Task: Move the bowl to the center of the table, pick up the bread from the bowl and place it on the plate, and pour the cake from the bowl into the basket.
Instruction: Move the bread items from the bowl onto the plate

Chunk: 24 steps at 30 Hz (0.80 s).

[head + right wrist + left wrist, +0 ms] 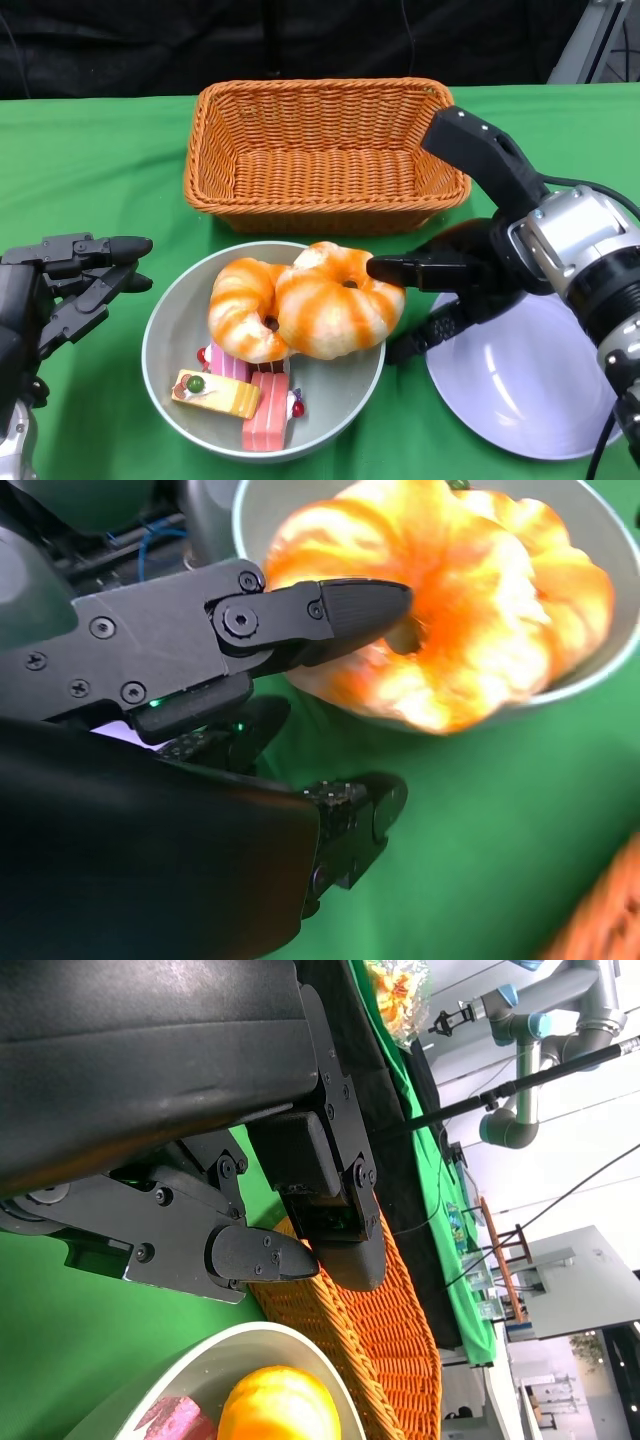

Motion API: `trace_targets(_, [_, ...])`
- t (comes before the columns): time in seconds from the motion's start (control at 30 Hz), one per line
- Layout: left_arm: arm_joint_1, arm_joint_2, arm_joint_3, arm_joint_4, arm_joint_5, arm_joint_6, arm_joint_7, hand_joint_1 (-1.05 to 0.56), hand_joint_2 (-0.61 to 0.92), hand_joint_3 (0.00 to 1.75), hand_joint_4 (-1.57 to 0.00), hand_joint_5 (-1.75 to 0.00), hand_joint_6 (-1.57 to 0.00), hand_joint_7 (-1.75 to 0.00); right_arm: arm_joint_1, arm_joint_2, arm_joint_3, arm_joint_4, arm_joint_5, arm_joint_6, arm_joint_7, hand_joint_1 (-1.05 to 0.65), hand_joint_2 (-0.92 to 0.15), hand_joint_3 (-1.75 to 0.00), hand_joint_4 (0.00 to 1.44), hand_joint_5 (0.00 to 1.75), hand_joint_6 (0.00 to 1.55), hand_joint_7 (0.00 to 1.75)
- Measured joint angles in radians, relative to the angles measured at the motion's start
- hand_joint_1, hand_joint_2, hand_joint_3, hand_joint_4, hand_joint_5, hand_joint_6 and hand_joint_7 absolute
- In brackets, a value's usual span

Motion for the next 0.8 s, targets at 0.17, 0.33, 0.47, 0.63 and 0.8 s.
trace_targets(0.17, [0.000, 0.000, 0.000, 0.002, 0.002, -0.003, 0.000, -0.12, 0.92, 0.25, -1.01, -0.75, -1.28, -0.02, 0.004, 0.009, -0.045, -0.016, 0.019, 0.011, -0.080, -0.32, -0.92, -0.03, 1.01, 0.19, 0.55, 0.07])
trace_targets(0.33, [0.000, 0.000, 0.000, 0.002, 0.002, -0.003, 0.000, -0.14, 0.92, 0.25, -1.01, -0.75, -1.28, -0.02, 0.017, 0.010, -0.050, -0.022, 0.032, -0.018, -0.092, -0.27, -0.92, -0.03, 1.05, 0.19, 0.83, 0.18])
trace_targets(0.47, [0.000, 0.000, 0.000, 0.002, 0.002, -0.003, 0.000, -0.14, 0.92, 0.24, -1.00, -0.75, -1.27, -0.01, 0.030, 0.010, -0.049, -0.039, 0.032, -0.036, -0.099, -0.23, -0.92, -0.03, 1.10, 0.22, 0.95, 0.22])
trace_targets(0.63, [0.000, 0.000, 0.000, 0.003, 0.002, -0.003, 0.000, -0.13, 0.92, 0.24, -1.00, -0.75, -1.27, -0.01, 0.043, 0.008, -0.053, -0.061, 0.035, -0.035, -0.120, -0.20, -0.92, -0.08, 1.13, 0.27, 0.98, 0.21])
trace_targets(0.8, [-0.001, 0.000, 0.000, 0.005, 0.002, -0.003, 0.000, -0.13, 0.92, 0.24, -1.00, -0.75, -1.27, -0.01, 0.044, 0.008, -0.072, -0.067, 0.040, -0.018, -0.132, -0.19, -0.92, -0.10, 0.88, 0.83, 0.98, 0.18])
